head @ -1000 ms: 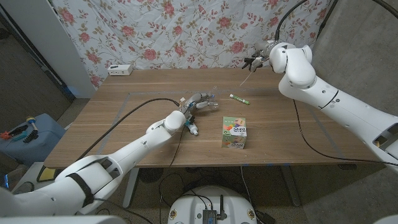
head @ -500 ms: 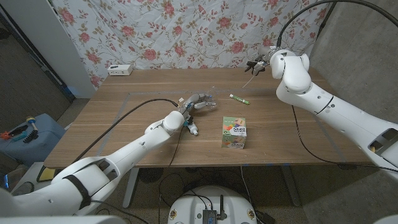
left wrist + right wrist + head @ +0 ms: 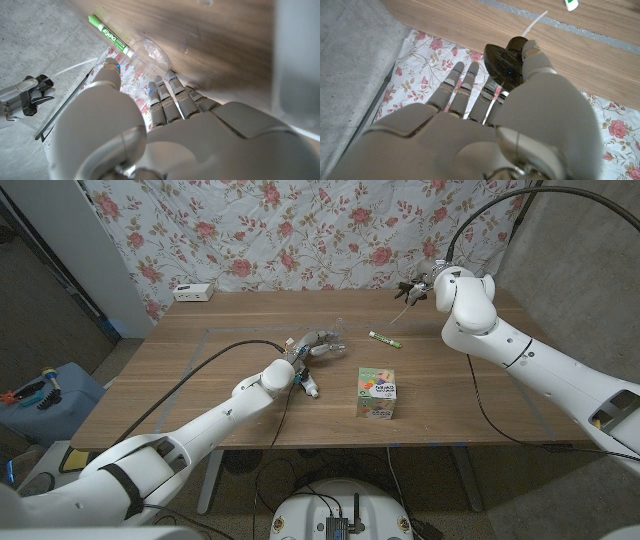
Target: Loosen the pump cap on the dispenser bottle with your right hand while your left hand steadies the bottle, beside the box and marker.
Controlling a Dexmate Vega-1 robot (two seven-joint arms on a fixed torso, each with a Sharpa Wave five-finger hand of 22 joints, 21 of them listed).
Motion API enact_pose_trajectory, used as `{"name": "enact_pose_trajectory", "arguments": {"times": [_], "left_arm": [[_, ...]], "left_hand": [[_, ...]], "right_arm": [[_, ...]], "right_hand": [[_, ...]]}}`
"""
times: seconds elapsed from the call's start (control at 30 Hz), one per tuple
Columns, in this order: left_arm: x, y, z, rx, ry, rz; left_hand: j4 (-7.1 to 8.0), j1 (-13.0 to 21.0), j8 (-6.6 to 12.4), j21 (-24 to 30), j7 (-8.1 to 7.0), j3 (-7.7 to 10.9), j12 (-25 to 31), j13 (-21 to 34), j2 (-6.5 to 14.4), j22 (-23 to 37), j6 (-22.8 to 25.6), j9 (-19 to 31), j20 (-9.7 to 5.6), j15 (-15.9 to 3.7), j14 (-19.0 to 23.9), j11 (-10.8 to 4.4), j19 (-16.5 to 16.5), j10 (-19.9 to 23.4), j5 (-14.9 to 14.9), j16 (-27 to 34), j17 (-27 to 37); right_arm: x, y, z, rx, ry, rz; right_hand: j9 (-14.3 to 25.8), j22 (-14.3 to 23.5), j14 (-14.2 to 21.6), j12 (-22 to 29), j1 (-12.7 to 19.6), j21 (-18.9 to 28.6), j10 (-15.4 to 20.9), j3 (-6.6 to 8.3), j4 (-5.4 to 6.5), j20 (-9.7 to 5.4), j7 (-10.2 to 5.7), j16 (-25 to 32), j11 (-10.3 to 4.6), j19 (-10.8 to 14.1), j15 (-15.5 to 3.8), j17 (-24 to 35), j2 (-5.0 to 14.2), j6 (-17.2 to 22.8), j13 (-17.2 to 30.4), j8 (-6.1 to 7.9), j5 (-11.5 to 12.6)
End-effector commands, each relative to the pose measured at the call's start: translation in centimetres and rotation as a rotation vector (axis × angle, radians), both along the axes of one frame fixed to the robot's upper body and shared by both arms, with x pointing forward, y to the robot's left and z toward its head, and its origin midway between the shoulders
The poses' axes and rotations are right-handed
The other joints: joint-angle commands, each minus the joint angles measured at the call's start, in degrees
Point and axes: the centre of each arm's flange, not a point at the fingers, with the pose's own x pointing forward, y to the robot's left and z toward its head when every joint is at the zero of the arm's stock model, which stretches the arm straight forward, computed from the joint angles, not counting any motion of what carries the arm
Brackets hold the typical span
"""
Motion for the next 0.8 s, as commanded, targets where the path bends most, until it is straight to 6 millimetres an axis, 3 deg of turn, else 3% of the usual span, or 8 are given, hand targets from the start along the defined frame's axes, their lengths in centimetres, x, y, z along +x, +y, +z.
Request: {"name": "enact_pose_trajectory", "arguments": {"times": [0.03, 0.23, 0.37, 0.53, 0.57, 0.8], "left_arm": [[0.0, 0.2, -0.9, 0.000, 0.025, 0.008], [-0.1, 0.2, -1.2, -0.001, 0.030, 0.010], [-0.2, 0.2, -1.2, -0.007, 0.030, 0.011], [-0.3, 0.3, -1.3, -0.016, 0.031, 0.013], [-0.3, 0.3, -1.3, -0.017, 0.031, 0.011], [-0.5, 0.4, -1.5, -0.026, 0.036, 0.014]], "left_hand": [[-0.18, 0.10, 0.14, -0.03, -0.09, 0.13, 0.37, -0.17, 0.23, 0.17, -0.16, 0.08, 0.13, -6.07, -0.52, 0.00, -0.78, -0.39, 0.01, -0.22, 0.22], [-0.15, -0.05, 0.25, 0.03, -0.96, 0.17, 0.41, -0.63, 0.29, 0.18, -0.18, 0.08, 0.31, -6.06, -0.85, 0.05, -0.81, -0.72, -0.01, -0.16, 0.22], [-0.21, -0.10, 0.16, 0.11, -3.24, 0.14, 0.34, -1.50, 0.53, 0.19, -0.97, 0.08, 0.58, -5.44, -2.47, 0.36, -0.90, -1.87, -0.04, -0.23, 0.29], [-0.34, -0.20, -0.05, 0.18, -5.60, -0.17, 0.30, -2.68, 0.67, 0.21, -2.60, 0.07, 1.40, -4.09, -4.09, 2.07, -1.02, -4.00, -0.09, -0.05, 0.32], [-0.37, -0.25, -0.22, 0.18, -6.67, -0.32, 0.28, -3.17, 0.74, 0.22, -3.83, 0.06, 1.91, -3.25, -5.17, 2.79, -1.19, -5.00, -0.07, -0.14, 0.35], [-0.38, -0.51, -0.20, 0.17, -7.15, -0.70, 0.36, -3.77, 0.51, 0.22, -4.95, 0.05, 2.66, -2.75, -6.18, 3.30, -1.41, -6.04, -0.06, -0.13, 0.35]], "right_arm": [[0.9, -0.5, -1.4, 0.048, 0.013, -0.016], [1.1, -0.6, -2.1, 0.064, 0.019, -0.013], [1.1, -0.7, -2.4, 0.075, 0.021, -0.013], [1.1, -0.8, -2.7, 0.084, 0.021, -0.011], [1.1, -0.8, -2.8, 0.087, 0.022, -0.013], [1.1, -0.8, -3.1, 0.092, 0.025, -0.007]], "right_hand": [[0.21, 0.12, 0.50, 0.02, -0.36, 0.03, 0.97, 0.10, 0.25, 0.04, -0.11, 0.03, -0.67, 0.54, -9.00, 0.06, 0.04, 0.60, 0.35, -0.05, 0.23], [0.21, 0.12, 0.65, 0.03, -0.48, 0.04, 1.05, 0.09, 0.29, 0.03, -0.10, 0.04, -0.68, 0.58, -8.97, 0.06, 0.04, 0.67, 0.40, -0.08, 0.22], [0.22, 0.12, 0.75, 0.02, -0.49, 0.04, 1.06, -0.02, 0.27, 0.03, -0.10, 0.15, -0.69, 0.60, -9.02, 0.15, 0.06, 0.75, 0.43, -0.10, 0.18], [0.24, 0.13, 0.77, 0.02, -0.47, 0.03, 1.18, -0.21, 0.24, 0.04, -0.10, 0.25, -0.70, 0.62, -9.04, 0.27, 0.10, 0.95, 0.48, -0.11, 0.12], [0.24, 0.13, 0.77, 0.04, -0.45, 0.03, 1.20, -0.21, 0.23, 0.06, -0.10, 0.26, -0.70, 0.62, -9.06, 0.28, 0.11, 0.96, 0.50, -0.11, 0.12], [0.26, 0.13, 0.79, 0.03, -0.44, 0.03, 1.25, -0.21, 0.22, 0.10, -0.11, 0.23, -0.69, 0.63, -9.08, 0.27, 0.17, 1.04, 0.53, -0.13, 0.11]]}}
